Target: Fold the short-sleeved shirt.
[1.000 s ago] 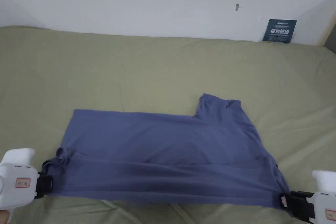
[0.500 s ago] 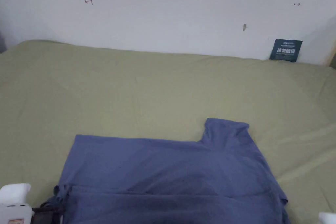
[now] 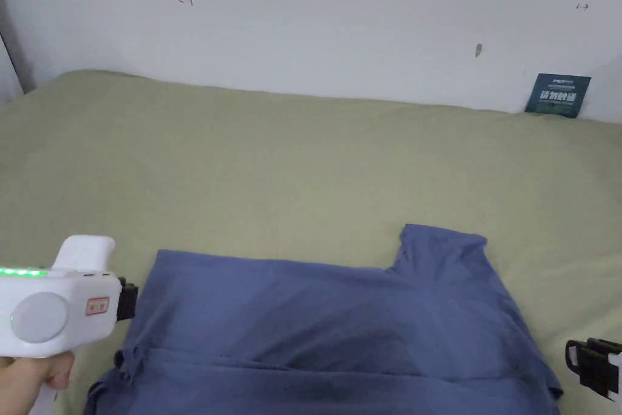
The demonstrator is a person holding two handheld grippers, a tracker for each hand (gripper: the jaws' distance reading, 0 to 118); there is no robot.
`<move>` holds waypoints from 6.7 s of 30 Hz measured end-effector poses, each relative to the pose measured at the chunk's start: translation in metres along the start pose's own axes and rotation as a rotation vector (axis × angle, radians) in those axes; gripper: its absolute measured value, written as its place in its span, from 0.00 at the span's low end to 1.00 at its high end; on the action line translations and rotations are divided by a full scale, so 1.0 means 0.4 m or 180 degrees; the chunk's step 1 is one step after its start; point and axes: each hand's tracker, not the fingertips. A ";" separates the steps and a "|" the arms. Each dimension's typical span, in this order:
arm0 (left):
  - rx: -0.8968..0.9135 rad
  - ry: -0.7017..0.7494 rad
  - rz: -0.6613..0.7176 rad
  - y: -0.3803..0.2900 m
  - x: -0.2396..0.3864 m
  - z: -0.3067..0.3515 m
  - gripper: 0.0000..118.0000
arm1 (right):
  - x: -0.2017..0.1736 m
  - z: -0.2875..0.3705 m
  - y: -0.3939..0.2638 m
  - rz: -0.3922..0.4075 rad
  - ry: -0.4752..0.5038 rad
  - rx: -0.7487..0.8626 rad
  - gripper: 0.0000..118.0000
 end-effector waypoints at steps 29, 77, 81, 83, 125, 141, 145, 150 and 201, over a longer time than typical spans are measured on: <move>-0.0680 0.0199 0.0061 0.180 0.003 -0.441 0.02 | 0.026 -0.360 0.179 0.0160 0.0054 -0.0554 0.21; 0.0005 -0.0214 0.0022 -0.323 -0.151 0.106 0.96 | 0.075 0.093 -0.236 0.0461 0.0325 -0.0612 0.80; 0.0077 -0.0027 0.0167 -0.326 -0.132 0.130 0.96 | 0.083 0.098 -0.224 0.0246 0.0214 -0.0510 0.94; 0.0324 -0.0080 0.0143 -0.292 -0.095 0.202 0.96 | 0.065 0.128 -0.193 0.0072 0.0263 -0.0341 0.94; -0.0589 -0.1407 0.1155 -0.133 -0.314 0.102 0.00 | -0.504 0.380 -0.069 0.0495 -0.0340 0.2451 0.03; -0.1281 -0.2561 0.1638 -0.240 -0.396 -0.184 1.00 | -0.523 0.306 -0.062 0.0519 -0.0433 0.2038 0.03; -0.1297 -0.2938 0.1872 -0.246 -0.365 -0.204 1.00 | -0.518 0.302 -0.063 0.0515 -0.0422 0.1996 0.03; -0.1433 -0.3056 0.1750 -0.262 -0.323 -0.263 0.98 | -0.509 0.297 -0.066 0.0475 -0.0409 0.1953 0.03; -0.0866 -0.1756 0.0694 -0.105 0.267 -0.012 0.00 | -0.297 0.354 -0.120 -0.0107 -0.0373 0.1869 0.03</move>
